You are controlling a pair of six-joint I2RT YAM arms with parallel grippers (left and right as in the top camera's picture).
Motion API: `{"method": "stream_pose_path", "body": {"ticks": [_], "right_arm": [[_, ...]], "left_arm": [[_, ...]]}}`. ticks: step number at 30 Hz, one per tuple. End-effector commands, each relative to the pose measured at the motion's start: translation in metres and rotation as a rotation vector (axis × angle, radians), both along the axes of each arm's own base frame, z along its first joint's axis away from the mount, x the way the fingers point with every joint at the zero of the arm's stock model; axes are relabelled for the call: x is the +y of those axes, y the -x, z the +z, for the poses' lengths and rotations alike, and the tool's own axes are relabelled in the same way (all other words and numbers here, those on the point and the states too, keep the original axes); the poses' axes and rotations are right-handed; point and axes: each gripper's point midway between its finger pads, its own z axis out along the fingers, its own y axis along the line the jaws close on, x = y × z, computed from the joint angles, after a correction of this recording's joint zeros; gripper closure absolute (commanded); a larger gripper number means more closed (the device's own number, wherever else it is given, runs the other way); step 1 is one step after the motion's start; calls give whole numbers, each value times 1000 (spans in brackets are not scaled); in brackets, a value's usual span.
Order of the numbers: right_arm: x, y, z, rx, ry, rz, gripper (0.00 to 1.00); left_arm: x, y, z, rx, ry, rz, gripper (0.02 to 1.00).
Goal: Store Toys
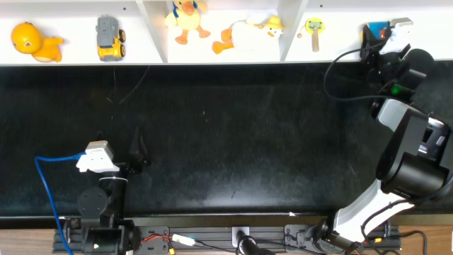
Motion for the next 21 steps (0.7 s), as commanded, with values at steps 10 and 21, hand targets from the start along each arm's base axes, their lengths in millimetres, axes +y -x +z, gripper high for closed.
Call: {"method": "stream_pose_path", "body": {"ticks": [10, 21], "right_arm": [[0, 5, 14, 65, -69, -44, 3], [8, 38, 46, 204, 18, -135, 3]], "left_arm": [[1, 0, 0, -9, 8, 1, 20], [1, 0, 0, -9, 8, 1, 20]]}}
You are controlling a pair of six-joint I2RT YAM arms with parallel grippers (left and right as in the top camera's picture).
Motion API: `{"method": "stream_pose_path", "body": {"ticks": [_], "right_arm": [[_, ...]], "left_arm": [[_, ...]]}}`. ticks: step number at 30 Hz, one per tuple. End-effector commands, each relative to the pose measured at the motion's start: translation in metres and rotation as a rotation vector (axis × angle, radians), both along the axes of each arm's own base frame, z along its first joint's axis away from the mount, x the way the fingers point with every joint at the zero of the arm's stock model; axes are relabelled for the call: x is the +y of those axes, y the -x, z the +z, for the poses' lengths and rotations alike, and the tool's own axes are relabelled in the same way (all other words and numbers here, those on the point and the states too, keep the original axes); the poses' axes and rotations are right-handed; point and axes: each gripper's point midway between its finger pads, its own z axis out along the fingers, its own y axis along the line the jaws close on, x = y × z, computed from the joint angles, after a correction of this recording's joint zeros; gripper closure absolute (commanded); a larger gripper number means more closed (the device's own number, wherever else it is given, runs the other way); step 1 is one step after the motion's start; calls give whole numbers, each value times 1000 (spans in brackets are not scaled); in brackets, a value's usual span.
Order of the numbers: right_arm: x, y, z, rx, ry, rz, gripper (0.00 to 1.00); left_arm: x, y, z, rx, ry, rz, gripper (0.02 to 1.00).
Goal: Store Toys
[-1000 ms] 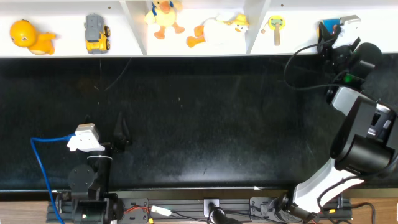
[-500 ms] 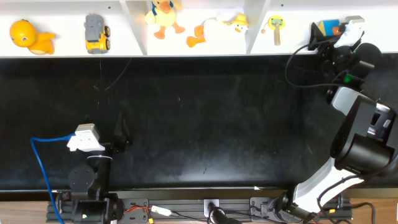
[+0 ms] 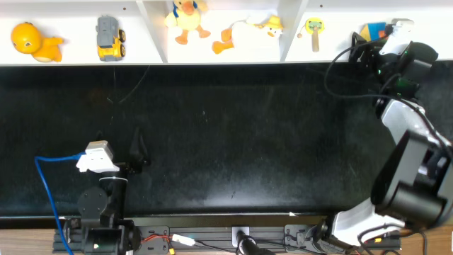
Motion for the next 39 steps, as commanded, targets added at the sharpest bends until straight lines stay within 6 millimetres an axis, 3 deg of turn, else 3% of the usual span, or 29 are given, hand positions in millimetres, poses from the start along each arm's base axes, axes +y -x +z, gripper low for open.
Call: {"method": "stream_pose_path", "body": {"ticks": [1, 9, 16, 20, 25, 30, 35, 39], "right_arm": [[-3, 15, 43, -17, 87, -59, 5], [-7, 71, 66, 128, 139, -195, 5], [16, 127, 82, 169, 116, -173, 5], [41, 144, 86, 136, 74, -79, 5], [75, 140, 84, 115, 20, 71, 5], [121, 114, 85, 61, 44, 208, 5], [168, 89, 73, 29, 51, 332, 5], [187, 73, 69, -9, 35, 367, 5]], "left_arm": [[1, 0, 0, -9, 8, 1, 20], [1, 0, 0, -9, 8, 1, 20], [1, 0, 0, -9, 8, 1, 20], [1, 0, 0, -9, 8, 1, 20], [1, 0, 0, -9, 8, 1, 20], [1, 0, 0, -9, 8, 1, 20], [1, 0, 0, -9, 8, 1, 20], [1, 0, 0, -9, 8, 1, 20]]}}
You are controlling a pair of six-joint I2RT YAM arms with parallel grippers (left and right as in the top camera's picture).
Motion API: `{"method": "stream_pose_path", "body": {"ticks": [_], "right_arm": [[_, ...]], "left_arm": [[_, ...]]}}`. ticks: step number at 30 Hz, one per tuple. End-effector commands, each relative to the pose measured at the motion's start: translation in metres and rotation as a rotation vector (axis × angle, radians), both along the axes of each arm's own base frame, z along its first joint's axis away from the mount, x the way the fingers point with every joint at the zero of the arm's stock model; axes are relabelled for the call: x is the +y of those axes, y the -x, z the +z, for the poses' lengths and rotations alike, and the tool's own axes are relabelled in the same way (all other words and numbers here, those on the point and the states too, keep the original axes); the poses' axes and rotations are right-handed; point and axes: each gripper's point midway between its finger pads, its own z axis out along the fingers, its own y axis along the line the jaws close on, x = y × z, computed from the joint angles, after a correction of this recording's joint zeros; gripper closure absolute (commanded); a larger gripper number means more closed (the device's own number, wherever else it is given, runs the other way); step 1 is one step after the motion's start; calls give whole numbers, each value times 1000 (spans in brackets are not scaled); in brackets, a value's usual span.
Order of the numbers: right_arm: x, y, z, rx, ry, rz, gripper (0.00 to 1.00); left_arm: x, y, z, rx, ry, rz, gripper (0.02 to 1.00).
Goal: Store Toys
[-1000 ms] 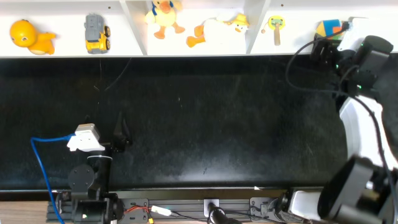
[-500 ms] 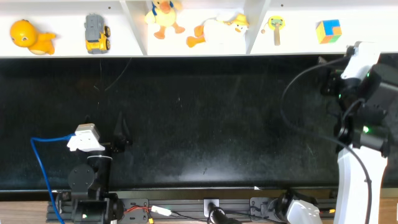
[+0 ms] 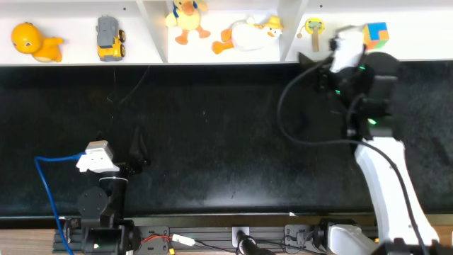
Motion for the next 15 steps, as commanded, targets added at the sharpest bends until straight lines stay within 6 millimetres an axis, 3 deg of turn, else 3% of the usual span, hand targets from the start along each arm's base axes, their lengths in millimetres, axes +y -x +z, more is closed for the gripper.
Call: {"method": "stream_pose_path", "body": {"ticks": [1, 7, 11, 15], "right_arm": [[17, -10, -5, -22, -22, 44, 5], [18, -8, -14, 11, -23, 47, 5], [-17, -4, -42, 115, 94, -109, 5], [-34, 6, -61, 201, 163, -178, 5]], "left_arm": [[1, 0, 0, -7, 8, 1, 20], [1, 0, 0, -7, 8, 1, 20], [1, 0, 0, -7, 8, 1, 20], [1, 0, 0, -7, 8, 1, 20]]}}
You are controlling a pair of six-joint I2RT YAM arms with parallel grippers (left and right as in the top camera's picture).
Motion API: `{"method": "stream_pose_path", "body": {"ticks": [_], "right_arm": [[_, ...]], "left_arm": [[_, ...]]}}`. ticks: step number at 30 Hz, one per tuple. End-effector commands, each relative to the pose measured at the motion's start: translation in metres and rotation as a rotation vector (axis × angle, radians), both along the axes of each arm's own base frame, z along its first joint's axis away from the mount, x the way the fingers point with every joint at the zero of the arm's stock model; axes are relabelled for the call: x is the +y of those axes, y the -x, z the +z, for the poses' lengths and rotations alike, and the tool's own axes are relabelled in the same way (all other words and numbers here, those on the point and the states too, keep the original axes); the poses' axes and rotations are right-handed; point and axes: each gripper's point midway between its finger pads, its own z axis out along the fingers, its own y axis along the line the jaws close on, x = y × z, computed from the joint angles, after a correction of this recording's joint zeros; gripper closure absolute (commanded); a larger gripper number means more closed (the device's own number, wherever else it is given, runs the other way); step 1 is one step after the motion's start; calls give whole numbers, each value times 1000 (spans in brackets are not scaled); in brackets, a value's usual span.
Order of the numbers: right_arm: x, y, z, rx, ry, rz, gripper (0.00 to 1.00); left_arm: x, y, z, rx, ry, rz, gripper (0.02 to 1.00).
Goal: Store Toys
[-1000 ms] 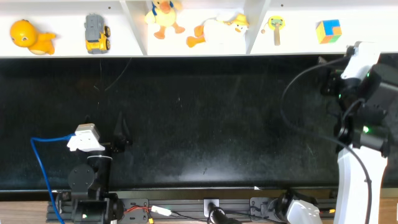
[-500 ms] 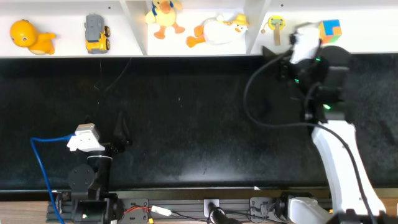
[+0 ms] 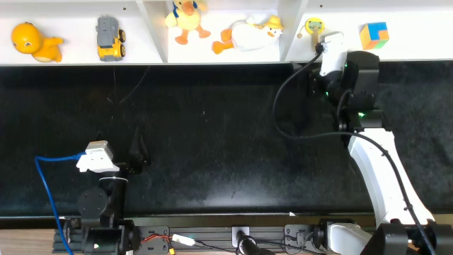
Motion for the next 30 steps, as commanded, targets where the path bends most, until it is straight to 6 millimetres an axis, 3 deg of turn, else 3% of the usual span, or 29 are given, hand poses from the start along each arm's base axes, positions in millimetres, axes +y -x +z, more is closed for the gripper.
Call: {"method": "stream_pose_path", "body": {"ticks": [1, 11, 16, 25, 30], "right_arm": [[-27, 0, -6, 13, 115, -103, 5], [-28, -6, 4, -35, 116, -107, 5], [-28, 2, 18, -64, 114, -109, 5], [-35, 49, 27, -256, 106, -140, 5], [-37, 85, 19, -360, 102, -155, 7]], "left_arm": [[1, 0, 0, -7, 8, 1, 20], [1, 0, 0, -7, 8, 1, 20], [1, 0, 0, -7, 8, 1, 20], [1, 0, 0, -7, 8, 1, 20], [1, 0, 0, -7, 8, 1, 20]]}}
